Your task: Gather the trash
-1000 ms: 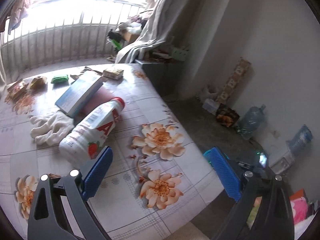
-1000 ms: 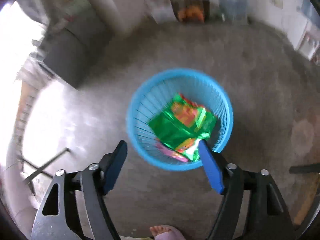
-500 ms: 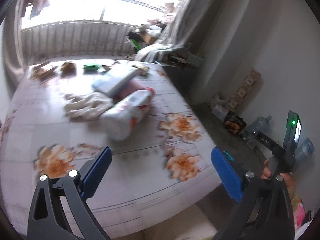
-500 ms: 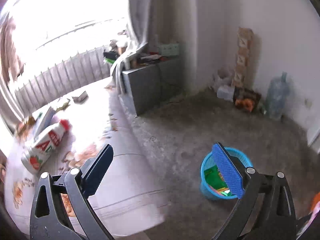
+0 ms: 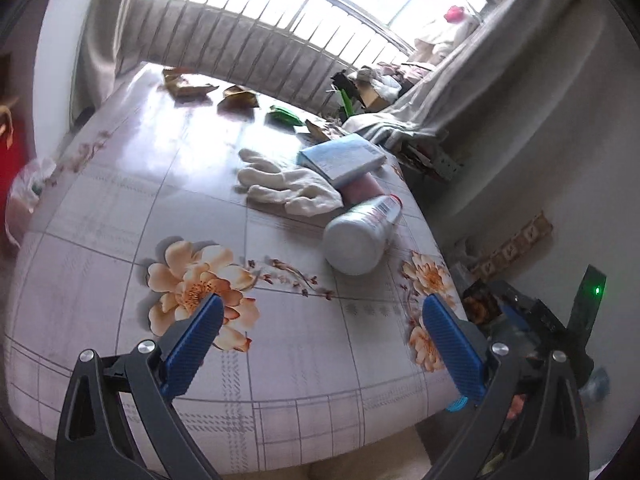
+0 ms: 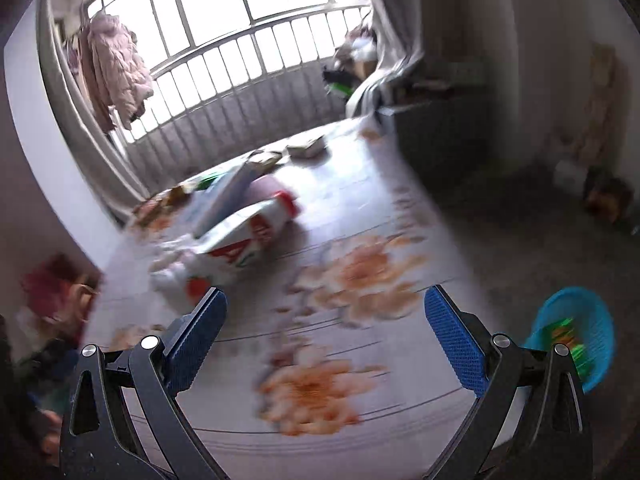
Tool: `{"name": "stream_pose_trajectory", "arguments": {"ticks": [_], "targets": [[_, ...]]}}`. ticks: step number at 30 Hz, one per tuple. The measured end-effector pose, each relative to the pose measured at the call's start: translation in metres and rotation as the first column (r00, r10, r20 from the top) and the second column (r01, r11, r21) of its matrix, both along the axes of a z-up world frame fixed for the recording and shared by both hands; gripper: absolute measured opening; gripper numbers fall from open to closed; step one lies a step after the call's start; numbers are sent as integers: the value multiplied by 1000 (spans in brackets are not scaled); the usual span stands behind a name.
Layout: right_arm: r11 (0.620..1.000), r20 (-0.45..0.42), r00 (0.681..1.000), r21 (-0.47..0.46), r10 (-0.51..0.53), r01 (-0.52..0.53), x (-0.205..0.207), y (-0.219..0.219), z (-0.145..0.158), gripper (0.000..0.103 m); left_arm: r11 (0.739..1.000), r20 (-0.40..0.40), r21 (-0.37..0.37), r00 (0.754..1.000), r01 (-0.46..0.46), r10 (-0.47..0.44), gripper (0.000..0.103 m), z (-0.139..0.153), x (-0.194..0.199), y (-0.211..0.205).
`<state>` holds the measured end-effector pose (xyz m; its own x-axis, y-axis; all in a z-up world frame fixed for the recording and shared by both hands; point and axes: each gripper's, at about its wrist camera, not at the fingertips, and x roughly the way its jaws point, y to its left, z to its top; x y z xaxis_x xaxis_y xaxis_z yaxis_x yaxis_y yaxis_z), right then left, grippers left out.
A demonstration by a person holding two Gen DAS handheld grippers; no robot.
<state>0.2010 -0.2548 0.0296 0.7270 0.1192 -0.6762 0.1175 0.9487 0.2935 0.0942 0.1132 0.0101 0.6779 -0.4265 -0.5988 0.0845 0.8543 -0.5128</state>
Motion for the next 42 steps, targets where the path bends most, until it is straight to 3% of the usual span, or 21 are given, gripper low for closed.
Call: {"name": "stream_pose_trajectory", "arguments": {"ticks": [6,11,17,23,26,36,42], "targets": [[975,-112,991,217,66,-40,41,26,-1,95,1000,4,16,1000,-2,2,97,-11,10,-1],[917,-223,970,398,95,1,93,42,-17,94,998,14,55,1000,0,-1,97,-12,17,-4],[887,-313,944,459,102,56,139,58,-41,89,997,16,76,1000,-7,6,97,-15,19,0],[832,-375,925,533,68,155,150,53,-62,73,997,-2,70,1000,-18,19,97,-19,20,6],[795,-348,933,589,90,143,147,50,-63,63,997,-14,69,1000,-20,21,97,-22,22,6],[822,-325,920,569,220,5,132,32,-55,61,996,-27,86,1000,-11,14,97,-20,31,0],[830,-319,897,552,304,-85,97,10,-49,62,995,-36,100,999,9,-5,97,-17,37,-12]]}}
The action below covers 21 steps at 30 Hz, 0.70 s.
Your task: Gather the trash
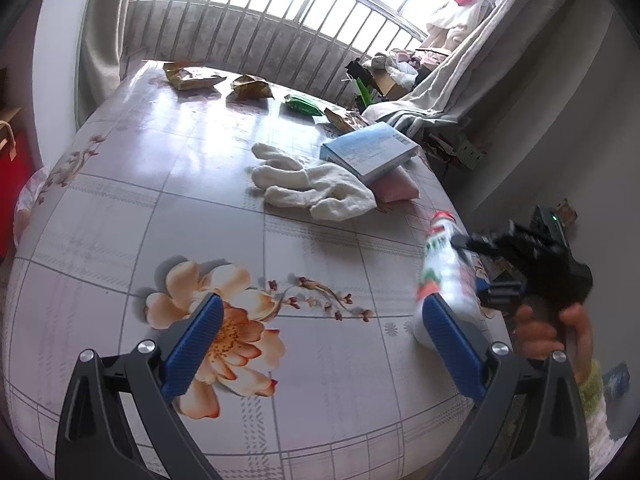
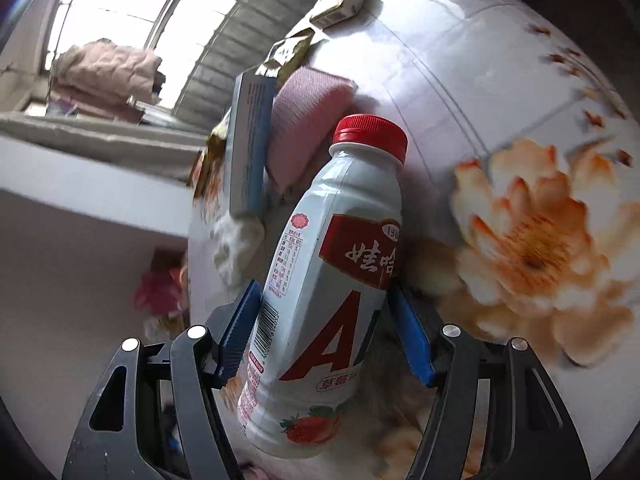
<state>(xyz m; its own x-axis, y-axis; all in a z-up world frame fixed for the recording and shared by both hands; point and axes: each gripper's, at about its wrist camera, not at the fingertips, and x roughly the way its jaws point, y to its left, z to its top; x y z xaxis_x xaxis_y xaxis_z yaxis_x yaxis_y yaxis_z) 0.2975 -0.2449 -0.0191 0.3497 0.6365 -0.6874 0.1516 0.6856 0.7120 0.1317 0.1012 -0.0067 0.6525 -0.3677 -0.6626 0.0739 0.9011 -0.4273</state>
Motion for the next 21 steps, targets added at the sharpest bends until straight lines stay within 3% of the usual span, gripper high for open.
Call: {"name": "stream_pose_trajectory", "arguments": {"ticks": [8,15,18,21], "targets": [[997,24,999,-61,41,-40,-39,-28,8,62,999,7,27,999,40,-40,97,11,17,-20],[988,73,996,-149,41,-29,-33,-25,8,62,996,21,90,1000,16,-18,97,27,76,-35],[985,88,995,-171,42,-27,-34,-25,7,62,981,28,189,998,43,-49,90,26,110,-53],[985,93,995,-170,39,-23,-32,-24,5,62,940,-9,322,994,109,-112,78,11,139,-78]]}}
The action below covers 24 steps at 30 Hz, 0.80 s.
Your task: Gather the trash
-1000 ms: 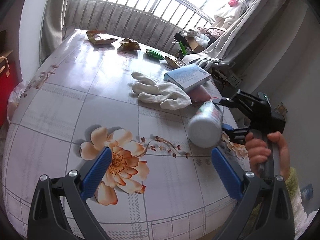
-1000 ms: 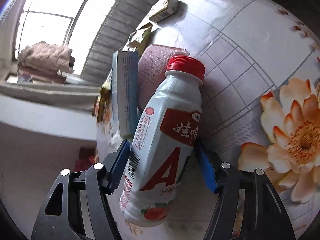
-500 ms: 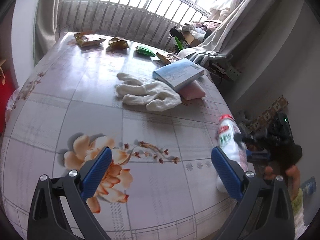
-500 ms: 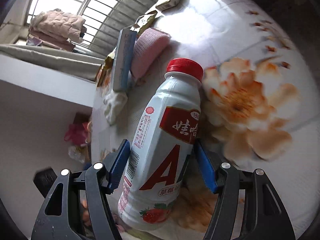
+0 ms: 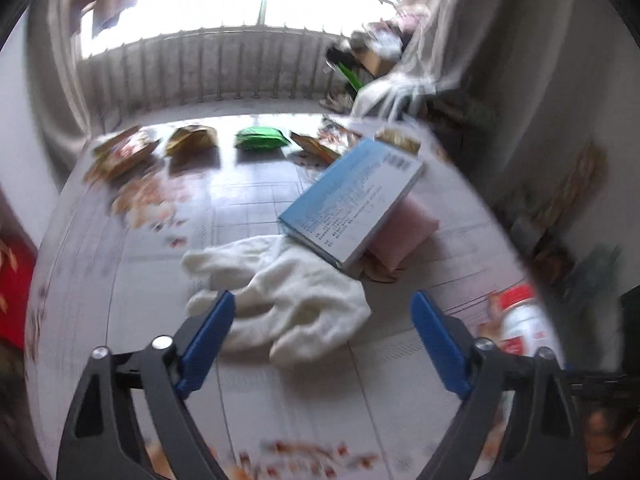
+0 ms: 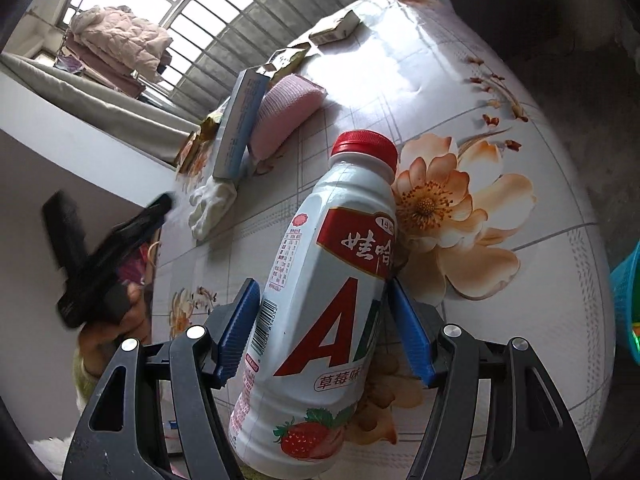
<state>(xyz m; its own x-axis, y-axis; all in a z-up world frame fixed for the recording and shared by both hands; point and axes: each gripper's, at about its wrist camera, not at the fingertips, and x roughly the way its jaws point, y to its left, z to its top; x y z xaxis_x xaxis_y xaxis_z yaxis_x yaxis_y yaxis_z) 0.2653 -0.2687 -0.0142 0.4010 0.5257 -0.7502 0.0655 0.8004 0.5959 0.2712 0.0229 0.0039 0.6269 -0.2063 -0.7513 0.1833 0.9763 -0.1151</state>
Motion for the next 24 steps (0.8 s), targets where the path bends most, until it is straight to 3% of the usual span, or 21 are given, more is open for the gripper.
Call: {"name": "stream_pose_trajectory", "arguments": {"ticks": [1,3,5,8,15,24], "targets": [[1000,0,1000,3,-2,2,0,0,-1,62,1000,-15,30,1000,9,-9,73,-7,5,-5],[1000,1,1000,11,-6,6,0,-1,-2,62,998,-57,60,998,21,-18,47,-21,14,-10],[1000,3,1000,16,-10,10,-2,-4,-3,62,999,-106,38,994,14,-9,25,-33,17,-7],[1000,8,1000,11,-7,7,-5,-5,-2,63,1000,-118,-22,993,-18,15,12,-38,8,4],[998,-23,1000,-70,-1,-1,-4,-1,-10,60,996,-140,-93,990,-3,-10,10,-30,-56,22],[997,-25,1000,-83,-8,6,-13,-2,-9,59,981,-228,-188,970,37,-80,10,-34,-147,20]]}}
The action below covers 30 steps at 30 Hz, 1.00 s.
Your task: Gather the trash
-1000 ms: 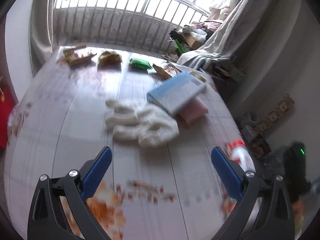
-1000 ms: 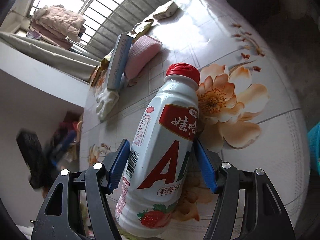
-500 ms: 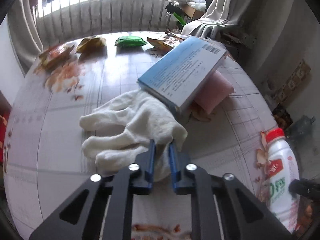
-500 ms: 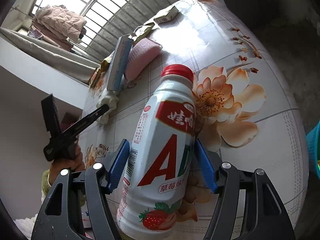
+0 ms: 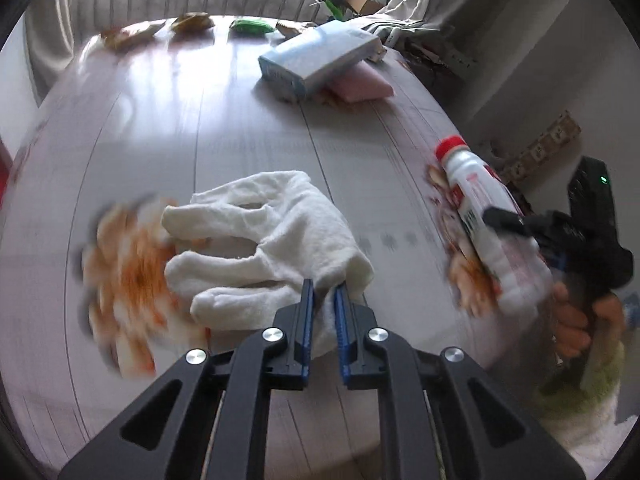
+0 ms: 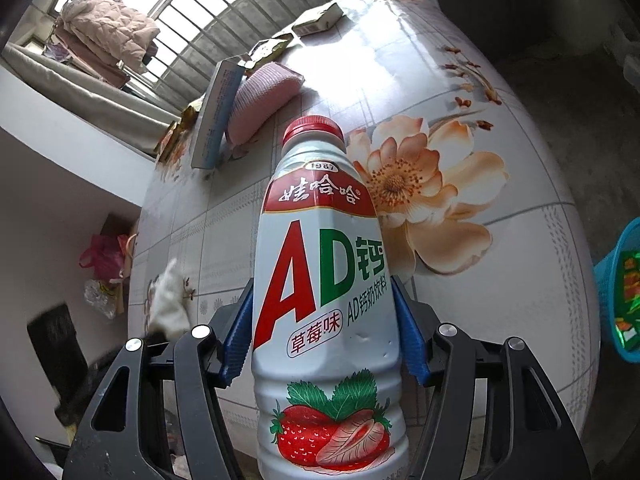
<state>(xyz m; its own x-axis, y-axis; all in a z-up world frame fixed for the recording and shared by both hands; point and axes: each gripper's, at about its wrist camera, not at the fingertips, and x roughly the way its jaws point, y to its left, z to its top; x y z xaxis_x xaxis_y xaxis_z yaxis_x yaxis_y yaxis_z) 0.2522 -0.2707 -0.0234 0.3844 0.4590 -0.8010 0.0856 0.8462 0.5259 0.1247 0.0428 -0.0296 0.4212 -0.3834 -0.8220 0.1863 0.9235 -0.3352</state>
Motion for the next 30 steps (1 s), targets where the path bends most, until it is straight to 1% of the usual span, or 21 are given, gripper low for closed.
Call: {"name": "stream_pose_trajectory", "arguments": {"ticks": [1,2,3,4,5,6,7,8,9,11,12,15,18,22,27,30], "targets": [[1000,-2,1000,-1,-1,1,-1,0,0,59,1000,2,-8,1000,0,0,11,0,-5,1],[1000,-4,1000,-3,-1,1,-3,0,0,59,1000,2,-19,1000,3,-3,16,2,-12,1],[1000,-7,1000,-3,-1,1,-3,1,1,59,1000,-2,-30,1000,9,-9,25,4,-16,0],[1000,-10,1000,-3,-1,1,-4,1,0,59,999,-4,-42,1000,11,-11,32,6,-20,1],[1000,-13,1000,-6,-1,1,-5,2,0,59,999,4,-50,1000,11,-11,46,9,-21,3],[1000,-15,1000,-10,2,-2,-6,3,1,59,998,24,-54,1000,15,-14,55,14,-23,3],[1000,-17,1000,-9,5,-6,-7,3,1,59,998,61,-53,998,24,-20,58,19,-25,3],[1000,-17,1000,-8,8,-9,-7,4,2,59,999,101,-39,995,28,-24,66,25,-25,4],[1000,-18,1000,-11,12,-12,-7,5,2,61,999,123,-24,992,29,-26,73,27,-23,4],[1000,-19,1000,-30,7,-7,-7,7,4,65,999,158,10,987,41,-42,78,29,-17,3],[999,-20,1000,-35,2,-2,-7,7,4,67,999,155,38,987,35,-41,81,26,-11,1],[999,-25,1000,-32,-2,2,-7,10,5,68,996,107,84,993,34,-43,82,11,3,-2],[999,-23,1000,-52,-2,1,-7,14,7,69,992,53,123,998,29,-36,82,-7,8,-6],[996,-18,1000,-89,6,-8,-4,19,9,69,986,57,166,998,26,-36,80,-14,5,-12],[992,-10,1000,-126,14,-15,1,24,11,69,965,97,259,994,30,-57,70,-17,1,-23],[989,-6,1000,-149,16,-17,3,27,11,69,963,106,267,993,28,-58,64,-16,-1,-23]]}}
